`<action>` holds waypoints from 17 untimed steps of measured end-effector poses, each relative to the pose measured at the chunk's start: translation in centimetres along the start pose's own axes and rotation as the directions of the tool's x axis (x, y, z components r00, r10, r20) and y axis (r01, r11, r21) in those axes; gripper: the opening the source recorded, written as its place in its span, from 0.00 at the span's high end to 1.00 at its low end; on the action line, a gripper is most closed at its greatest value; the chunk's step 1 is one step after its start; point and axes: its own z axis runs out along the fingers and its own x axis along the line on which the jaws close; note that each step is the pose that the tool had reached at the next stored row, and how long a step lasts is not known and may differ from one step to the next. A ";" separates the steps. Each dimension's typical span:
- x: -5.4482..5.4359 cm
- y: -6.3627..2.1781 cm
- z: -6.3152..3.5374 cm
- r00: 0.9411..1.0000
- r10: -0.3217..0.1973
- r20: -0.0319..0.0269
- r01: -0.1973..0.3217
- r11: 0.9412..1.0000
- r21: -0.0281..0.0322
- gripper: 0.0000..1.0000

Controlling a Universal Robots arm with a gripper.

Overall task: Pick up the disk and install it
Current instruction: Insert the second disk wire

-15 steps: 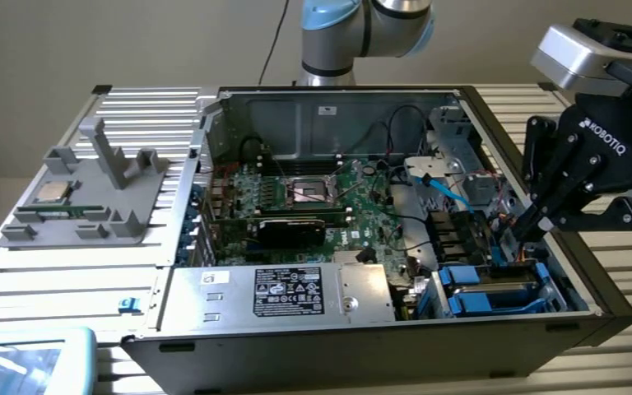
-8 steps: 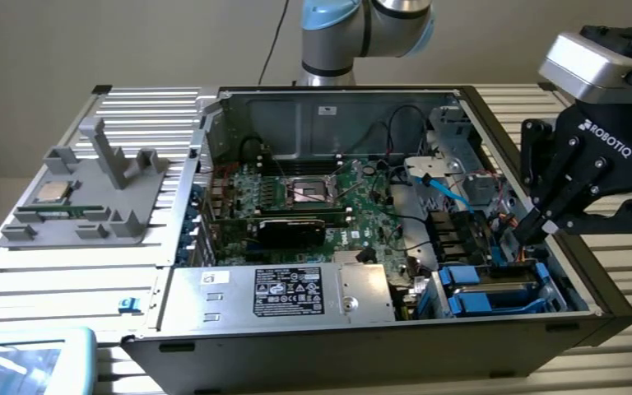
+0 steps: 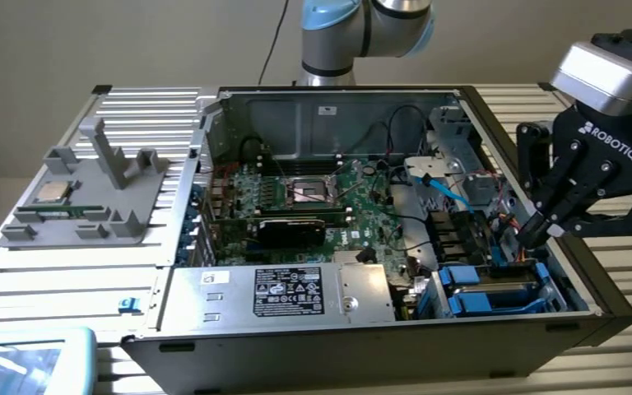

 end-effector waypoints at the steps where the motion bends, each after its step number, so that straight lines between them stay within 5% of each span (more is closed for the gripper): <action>1: 0.0 0.00 0.01 1.000 -0.018 -0.002 0.018 1.000 0.000 0.89; 9: 0.0 -0.01 0.07 0.987 -0.162 -0.021 0.162 0.987 0.003 0.89; 17: 0.0 -0.02 0.12 0.953 -0.302 -0.038 0.302 0.953 0.003 0.89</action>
